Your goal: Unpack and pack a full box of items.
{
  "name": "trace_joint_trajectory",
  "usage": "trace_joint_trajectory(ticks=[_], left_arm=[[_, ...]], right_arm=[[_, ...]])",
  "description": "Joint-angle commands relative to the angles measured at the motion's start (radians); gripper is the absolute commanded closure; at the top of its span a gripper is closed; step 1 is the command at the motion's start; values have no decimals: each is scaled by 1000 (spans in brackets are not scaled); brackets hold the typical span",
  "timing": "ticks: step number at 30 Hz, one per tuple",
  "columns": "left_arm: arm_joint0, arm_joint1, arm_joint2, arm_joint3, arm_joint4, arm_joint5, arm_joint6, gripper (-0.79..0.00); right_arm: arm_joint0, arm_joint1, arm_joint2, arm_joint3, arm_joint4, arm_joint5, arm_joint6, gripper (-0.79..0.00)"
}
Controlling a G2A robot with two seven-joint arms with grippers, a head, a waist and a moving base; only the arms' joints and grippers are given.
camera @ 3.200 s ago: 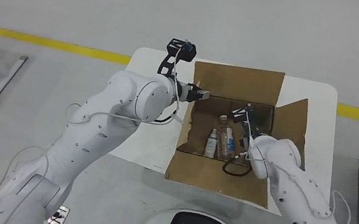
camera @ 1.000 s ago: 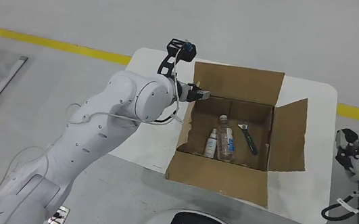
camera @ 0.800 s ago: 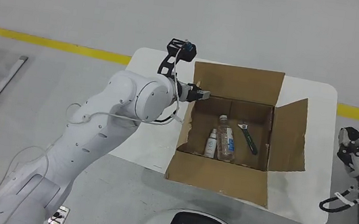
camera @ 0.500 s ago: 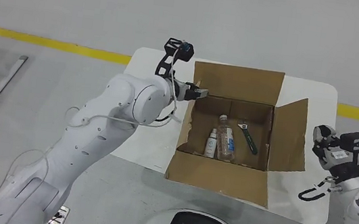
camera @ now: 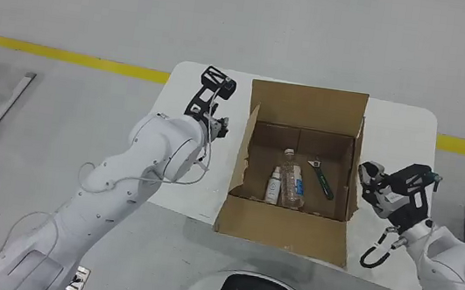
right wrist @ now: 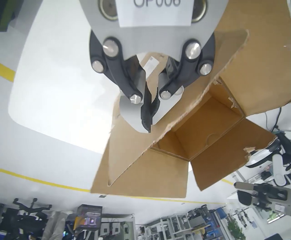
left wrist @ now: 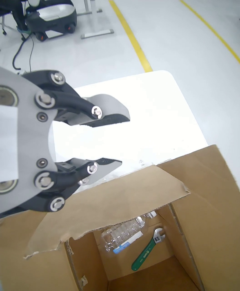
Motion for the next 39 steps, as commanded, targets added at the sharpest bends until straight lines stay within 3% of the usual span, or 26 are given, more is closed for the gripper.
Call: trace_joint_trajectory(ticks=[1,8,23,33,39], left_arm=[[4,-2,-1,3,-7,2,16,0],[4,-15,2,39,-83,-6,55,0],[-45,-40,47,78,-204,-111,92,0],[-78,-55,76,90,-271,-140,102,0],[-95,-63,93,95,-295,-155,97,0]], right_arm=[[9,1,-25,-2,-10,-37,21,0],[32,3,-86,23,-47,-30,110,0],[87,4,-145,64,-5,20,233,0],[104,6,-156,71,41,72,284,0],[101,10,-115,27,78,131,233,0]])
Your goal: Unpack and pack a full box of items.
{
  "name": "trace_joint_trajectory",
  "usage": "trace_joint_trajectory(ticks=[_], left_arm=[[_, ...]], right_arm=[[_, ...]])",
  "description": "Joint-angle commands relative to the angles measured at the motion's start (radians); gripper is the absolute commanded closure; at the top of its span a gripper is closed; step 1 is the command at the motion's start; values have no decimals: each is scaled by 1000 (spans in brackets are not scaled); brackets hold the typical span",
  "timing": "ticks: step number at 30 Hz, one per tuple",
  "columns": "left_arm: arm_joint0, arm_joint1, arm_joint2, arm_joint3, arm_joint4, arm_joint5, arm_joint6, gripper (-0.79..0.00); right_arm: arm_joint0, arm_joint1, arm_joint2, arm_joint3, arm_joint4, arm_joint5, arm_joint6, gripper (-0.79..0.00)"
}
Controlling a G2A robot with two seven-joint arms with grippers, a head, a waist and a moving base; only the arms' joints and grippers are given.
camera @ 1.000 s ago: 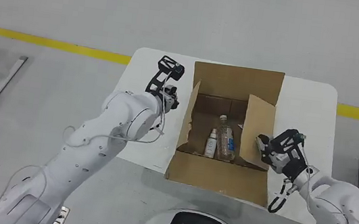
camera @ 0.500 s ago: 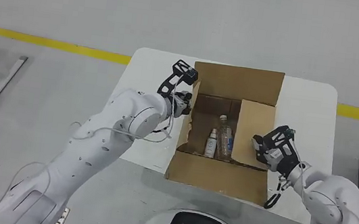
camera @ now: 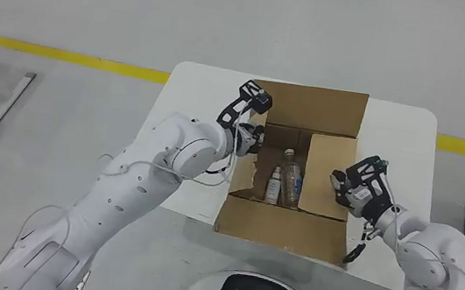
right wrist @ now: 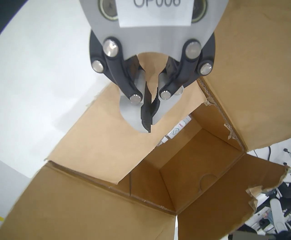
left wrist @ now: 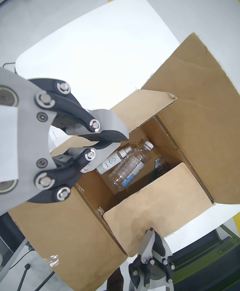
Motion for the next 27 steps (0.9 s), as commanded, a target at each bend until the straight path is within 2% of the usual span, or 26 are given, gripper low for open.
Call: trace_joint_trajectory(ticks=[1,7,14,20,27], left_arm=[[-5,-2,5,3,-11,-4,-2,0],[-20,-13,31,28,-59,-23,-1,0],[-46,-29,83,111,-90,-28,13,0],[-83,-46,140,193,-71,-34,19,0],[-107,-63,184,239,-83,-50,5,0]], right_arm=[[-9,3,29,-28,10,30,-24,0],[-62,21,131,-123,18,49,-52,0],[-136,35,235,-189,27,83,-113,0],[-162,45,264,-196,15,85,-82,0],[-158,50,265,-188,22,88,-78,0]])
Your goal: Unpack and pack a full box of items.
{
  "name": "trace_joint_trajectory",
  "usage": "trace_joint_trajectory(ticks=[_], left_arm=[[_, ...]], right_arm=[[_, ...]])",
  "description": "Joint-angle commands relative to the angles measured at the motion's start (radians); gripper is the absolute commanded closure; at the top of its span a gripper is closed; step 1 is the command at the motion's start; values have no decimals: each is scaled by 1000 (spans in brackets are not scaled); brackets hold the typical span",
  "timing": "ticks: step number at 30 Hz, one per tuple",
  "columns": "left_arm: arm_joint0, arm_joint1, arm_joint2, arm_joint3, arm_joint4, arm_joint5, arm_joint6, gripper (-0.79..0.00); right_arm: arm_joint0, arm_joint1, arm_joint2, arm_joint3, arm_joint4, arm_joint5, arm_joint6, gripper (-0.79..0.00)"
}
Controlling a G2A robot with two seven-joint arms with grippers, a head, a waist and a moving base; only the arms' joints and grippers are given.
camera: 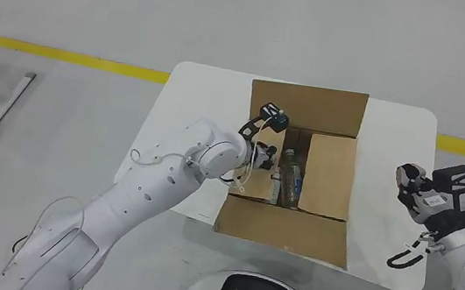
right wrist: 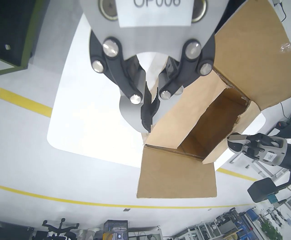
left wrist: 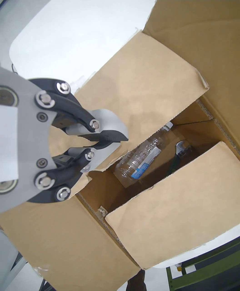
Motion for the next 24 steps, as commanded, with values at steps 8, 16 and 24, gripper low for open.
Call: trace_joint_trajectory(ticks=[8,16,24], left_arm=[[-22,-11,12,45,-9,7,-36,0],[-19,-16,6,65,-33,6,-62,0],[-33,-24,19,89,-32,3,-76,0]], right_arm=[[25,4,-19,20,0,9,5,0],[36,9,-18,28,10,13,-4,0],[43,13,-25,35,11,15,-6,0]])
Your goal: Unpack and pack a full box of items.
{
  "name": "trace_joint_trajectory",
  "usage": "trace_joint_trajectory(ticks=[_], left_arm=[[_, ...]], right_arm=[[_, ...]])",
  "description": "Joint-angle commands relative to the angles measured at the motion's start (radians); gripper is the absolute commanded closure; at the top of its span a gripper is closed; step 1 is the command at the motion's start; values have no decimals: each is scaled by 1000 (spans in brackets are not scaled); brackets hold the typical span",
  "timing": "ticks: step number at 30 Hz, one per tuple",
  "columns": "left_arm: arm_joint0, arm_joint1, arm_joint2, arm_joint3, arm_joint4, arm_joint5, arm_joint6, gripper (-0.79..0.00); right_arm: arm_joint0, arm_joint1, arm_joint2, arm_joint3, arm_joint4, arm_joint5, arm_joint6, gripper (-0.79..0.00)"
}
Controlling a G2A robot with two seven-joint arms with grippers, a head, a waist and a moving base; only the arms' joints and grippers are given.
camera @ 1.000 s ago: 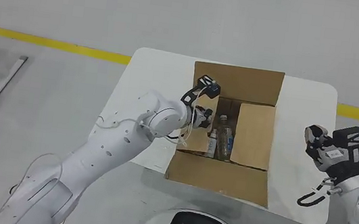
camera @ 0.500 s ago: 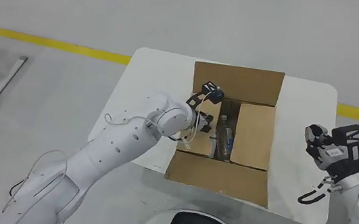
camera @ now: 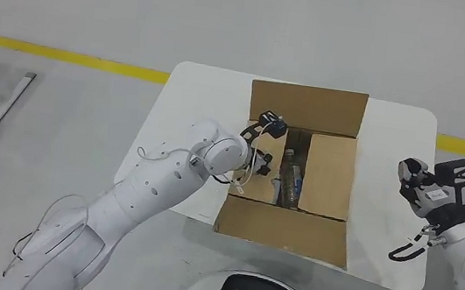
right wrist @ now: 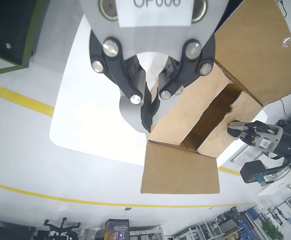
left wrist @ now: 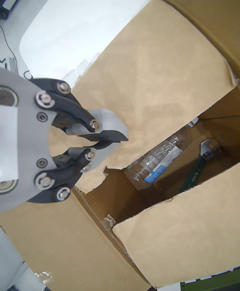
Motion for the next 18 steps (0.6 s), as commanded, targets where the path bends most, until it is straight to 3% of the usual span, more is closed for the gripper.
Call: trace_joint_trajectory(ticks=[1,7,9,10,11,12,18], left_arm=[[-5,-2,-1,4,2,5,5,0],[-7,-5,-4,8,15,13,6,0],[-8,-4,-15,-5,13,23,10,-286],[-7,-4,-22,-15,15,25,12,-369],[-6,-2,-27,-22,20,27,11,-625],[-5,-1,-34,-30,20,30,6,-785],[4,7,-84,-73,47,96,-31,-785]], right_arm=[[1,1,-3,1,1,2,1,0],[4,3,-11,4,5,3,-1,0],[6,4,-14,2,7,5,-2,0],[6,4,-15,1,11,5,-5,0],[6,5,-15,1,13,5,-6,0],[7,5,-16,0,16,4,-11,0],[9,7,-28,-2,5,12,-22,0]])
